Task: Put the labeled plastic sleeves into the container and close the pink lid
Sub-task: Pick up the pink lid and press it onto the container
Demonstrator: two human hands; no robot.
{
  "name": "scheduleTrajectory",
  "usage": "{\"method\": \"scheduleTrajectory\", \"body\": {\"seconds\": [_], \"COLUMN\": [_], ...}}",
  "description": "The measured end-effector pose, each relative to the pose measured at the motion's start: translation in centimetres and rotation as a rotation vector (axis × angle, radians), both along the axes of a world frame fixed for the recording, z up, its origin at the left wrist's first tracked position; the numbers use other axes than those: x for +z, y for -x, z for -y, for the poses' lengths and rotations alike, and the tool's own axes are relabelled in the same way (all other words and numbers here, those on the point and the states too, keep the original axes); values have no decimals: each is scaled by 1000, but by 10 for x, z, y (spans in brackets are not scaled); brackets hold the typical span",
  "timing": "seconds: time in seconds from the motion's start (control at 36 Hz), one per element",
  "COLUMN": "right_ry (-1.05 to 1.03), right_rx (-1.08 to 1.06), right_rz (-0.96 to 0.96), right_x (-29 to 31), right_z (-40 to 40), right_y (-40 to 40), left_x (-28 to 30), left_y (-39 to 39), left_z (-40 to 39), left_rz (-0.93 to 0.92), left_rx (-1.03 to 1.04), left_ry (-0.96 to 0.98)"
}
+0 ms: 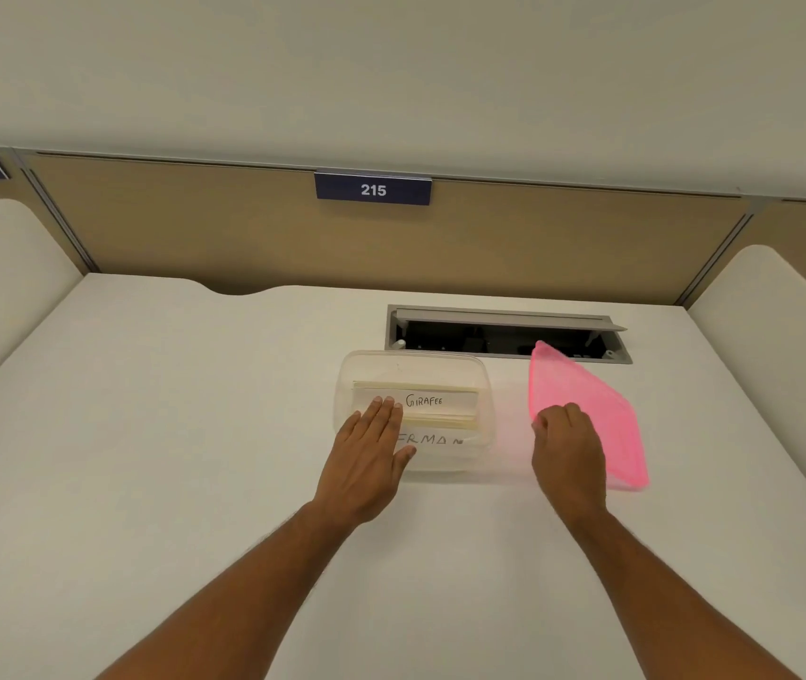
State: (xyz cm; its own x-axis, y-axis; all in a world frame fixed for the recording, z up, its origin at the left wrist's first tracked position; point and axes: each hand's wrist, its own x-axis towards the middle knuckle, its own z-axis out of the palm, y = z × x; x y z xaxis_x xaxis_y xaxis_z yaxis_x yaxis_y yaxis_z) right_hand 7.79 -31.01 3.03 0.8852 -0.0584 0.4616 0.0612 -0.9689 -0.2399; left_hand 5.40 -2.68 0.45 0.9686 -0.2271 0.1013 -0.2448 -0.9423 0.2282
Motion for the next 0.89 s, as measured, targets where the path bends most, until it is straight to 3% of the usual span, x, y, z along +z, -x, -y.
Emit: {"method": "scheduleTrajectory", "body": {"seconds": [0.17, 0.36, 0.47, 0.61, 0.69, 0.75, 0.89], "right_ry": [-409, -929, -1246, -1713, -1823, -1828, -1639], "right_rx": [-62, 117, 179, 159, 115, 94, -77], "right_rz": [189, 302, 230, 35, -94, -175, -369], "right_x": [64, 141, 155, 139, 121, 110, 82], "right_z": [-20, -62, -81, -97, -101, -99, -85], "right_y": [-14, -16, -13, -12, -6, -2, -1], "left_x": [12, 42, 63, 75, 72, 68, 56], "left_y": [-2, -10, -17, -20, -22, -20, -19], "left_z": [4, 10, 7, -4, -13, -21, -36], "left_rz": [-20, 10, -38, -208, -230, -183, -123], "left_rx": [46, 235, 396, 522, 545, 547, 577], "left_ry": [220, 615, 905, 1464, 1534, 1480, 1311]}}
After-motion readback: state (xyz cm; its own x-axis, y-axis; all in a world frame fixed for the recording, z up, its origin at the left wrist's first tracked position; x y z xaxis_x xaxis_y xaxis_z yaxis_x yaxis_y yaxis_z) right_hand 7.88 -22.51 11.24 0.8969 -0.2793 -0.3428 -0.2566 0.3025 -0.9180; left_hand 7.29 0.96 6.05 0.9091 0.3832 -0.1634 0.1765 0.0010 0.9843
